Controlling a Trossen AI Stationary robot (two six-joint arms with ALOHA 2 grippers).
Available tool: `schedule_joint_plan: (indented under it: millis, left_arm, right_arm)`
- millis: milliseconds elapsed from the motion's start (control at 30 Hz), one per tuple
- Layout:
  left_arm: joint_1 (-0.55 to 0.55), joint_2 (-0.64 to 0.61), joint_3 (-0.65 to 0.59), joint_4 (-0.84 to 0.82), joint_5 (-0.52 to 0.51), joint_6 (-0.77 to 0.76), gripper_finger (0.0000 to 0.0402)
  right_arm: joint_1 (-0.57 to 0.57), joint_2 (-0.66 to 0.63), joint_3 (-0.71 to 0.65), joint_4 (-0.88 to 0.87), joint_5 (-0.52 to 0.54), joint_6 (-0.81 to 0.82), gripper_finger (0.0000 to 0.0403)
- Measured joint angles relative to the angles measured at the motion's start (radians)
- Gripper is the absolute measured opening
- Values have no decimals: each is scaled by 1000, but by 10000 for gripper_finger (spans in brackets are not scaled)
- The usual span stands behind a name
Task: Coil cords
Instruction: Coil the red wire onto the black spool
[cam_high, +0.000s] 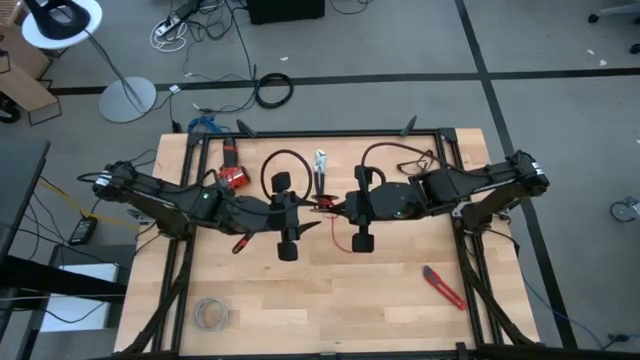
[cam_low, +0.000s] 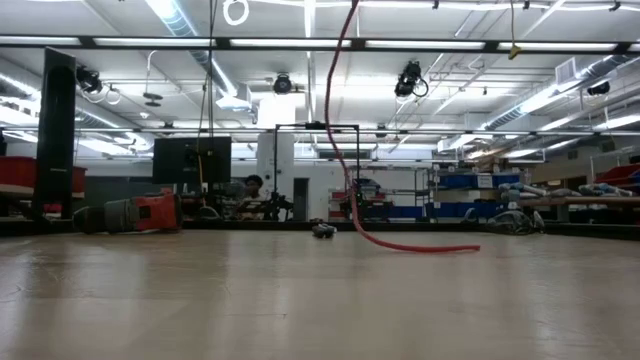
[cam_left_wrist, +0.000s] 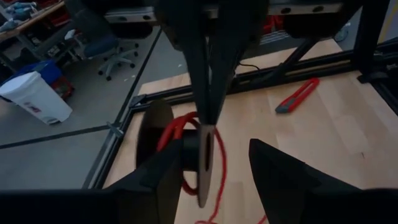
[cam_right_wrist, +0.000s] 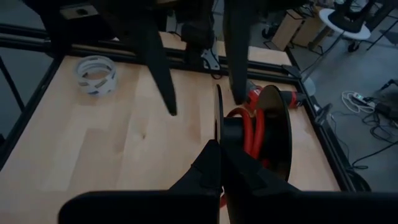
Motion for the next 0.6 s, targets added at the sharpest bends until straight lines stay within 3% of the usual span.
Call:
schedule_joint_plan:
  millis: [200,500,600]
  left_arm:
    - [0,0,0,-11,0,-15,157]
    - [0,0,0,-9,-30,-19,23]
    - [0,0,0,-10,-47,-30,8]
  right_arm:
    - [0,0,0,2,0,0,0]
    - [3,0,0,17,3,-7,0]
    - [20,-2,0,25,9,-34,2]
